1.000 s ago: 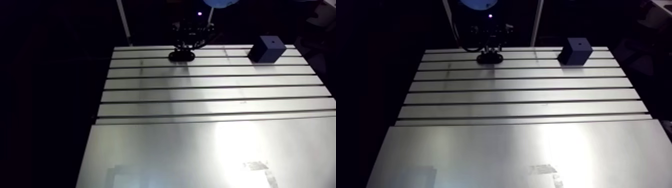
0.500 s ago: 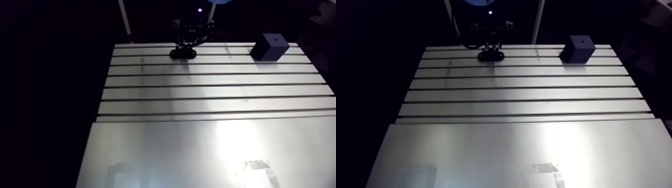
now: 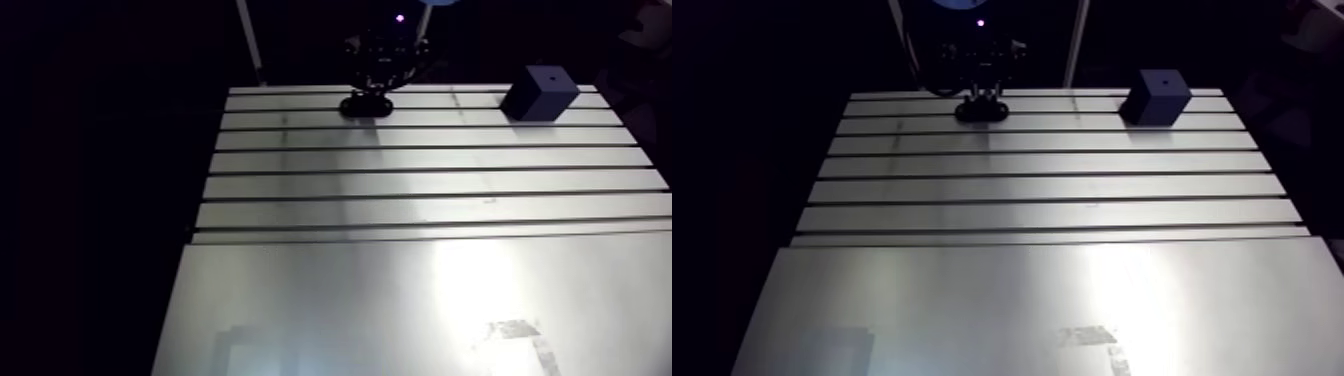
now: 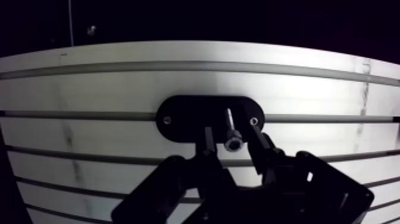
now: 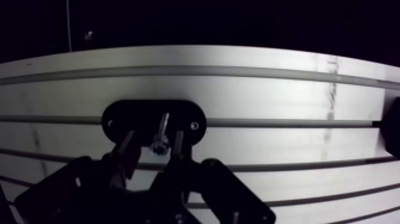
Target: Pick up the M10 bolt and insert it into the hole until fully seated.
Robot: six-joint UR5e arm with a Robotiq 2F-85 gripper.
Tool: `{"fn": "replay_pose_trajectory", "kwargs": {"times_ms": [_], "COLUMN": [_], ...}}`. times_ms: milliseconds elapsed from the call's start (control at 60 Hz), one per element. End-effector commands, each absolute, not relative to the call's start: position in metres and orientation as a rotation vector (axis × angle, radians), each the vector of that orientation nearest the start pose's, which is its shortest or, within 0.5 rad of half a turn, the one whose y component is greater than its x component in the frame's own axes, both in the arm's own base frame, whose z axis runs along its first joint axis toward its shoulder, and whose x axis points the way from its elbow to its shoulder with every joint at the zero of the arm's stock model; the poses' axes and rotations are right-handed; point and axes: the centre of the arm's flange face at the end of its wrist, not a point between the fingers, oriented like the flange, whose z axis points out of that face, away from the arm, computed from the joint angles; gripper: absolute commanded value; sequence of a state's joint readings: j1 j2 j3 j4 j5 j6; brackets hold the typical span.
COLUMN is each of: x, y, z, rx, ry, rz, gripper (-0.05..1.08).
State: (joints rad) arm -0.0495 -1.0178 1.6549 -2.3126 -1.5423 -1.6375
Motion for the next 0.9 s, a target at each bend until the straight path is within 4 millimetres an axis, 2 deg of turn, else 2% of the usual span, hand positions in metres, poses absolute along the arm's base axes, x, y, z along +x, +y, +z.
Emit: {"fn": "replay_pose_trajectory", "kwargs": {"times_ms": [17, 633, 900], "x": [-0.6533, -0.6525, -0.6538], "y": [-0.1032, -0.1027, -0.1026], "z": [0.2011, 0.1999, 0.2024], "rx": [-0.028, -0.029, -0.029], "ry": [3.245, 3.242, 3.246], "rz": [-0.036, -0.043, -0.043], "gripper": [0.58, 0.62, 0.71]}}
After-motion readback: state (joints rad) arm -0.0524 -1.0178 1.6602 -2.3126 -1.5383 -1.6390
